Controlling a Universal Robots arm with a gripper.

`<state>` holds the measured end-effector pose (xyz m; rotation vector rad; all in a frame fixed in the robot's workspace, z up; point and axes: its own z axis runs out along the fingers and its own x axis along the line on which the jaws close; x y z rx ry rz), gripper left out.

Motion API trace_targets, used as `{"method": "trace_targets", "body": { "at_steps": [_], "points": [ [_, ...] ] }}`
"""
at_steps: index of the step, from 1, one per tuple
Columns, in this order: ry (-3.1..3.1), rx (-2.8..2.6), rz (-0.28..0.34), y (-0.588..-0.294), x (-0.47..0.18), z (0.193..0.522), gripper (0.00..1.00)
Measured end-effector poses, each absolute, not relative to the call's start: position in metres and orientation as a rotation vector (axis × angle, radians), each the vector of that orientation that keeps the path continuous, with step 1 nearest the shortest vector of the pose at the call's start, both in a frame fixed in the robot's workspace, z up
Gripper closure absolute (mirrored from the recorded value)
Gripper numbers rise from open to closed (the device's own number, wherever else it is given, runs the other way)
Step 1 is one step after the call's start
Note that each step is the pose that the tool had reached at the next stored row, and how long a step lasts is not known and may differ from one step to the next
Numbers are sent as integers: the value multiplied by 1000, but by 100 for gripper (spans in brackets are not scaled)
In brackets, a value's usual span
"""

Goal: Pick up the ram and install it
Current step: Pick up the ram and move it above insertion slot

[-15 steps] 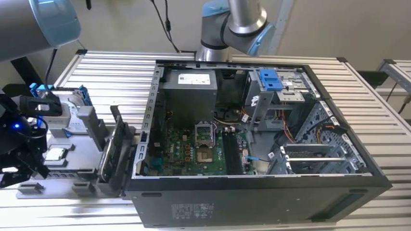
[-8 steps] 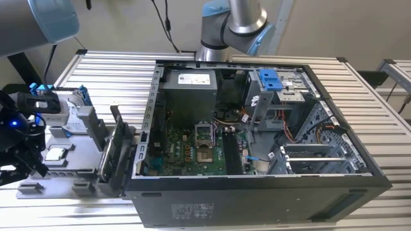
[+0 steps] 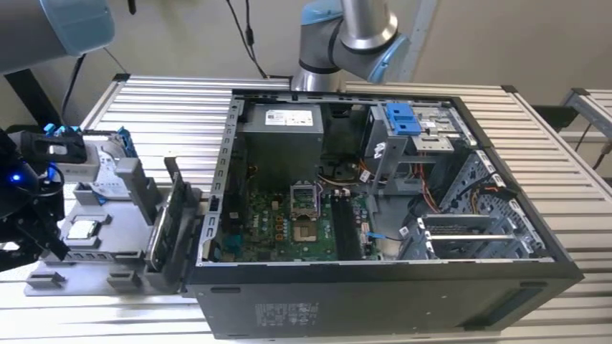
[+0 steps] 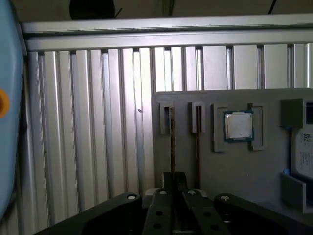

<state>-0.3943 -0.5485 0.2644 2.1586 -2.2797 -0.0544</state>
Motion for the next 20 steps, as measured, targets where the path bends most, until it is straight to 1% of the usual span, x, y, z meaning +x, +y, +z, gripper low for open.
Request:
{"method": "trace_targets", "body": {
  "at_steps": [20],
  "points": [
    [-2280,2159,-54,-549,-394,289,86]
  ]
}}
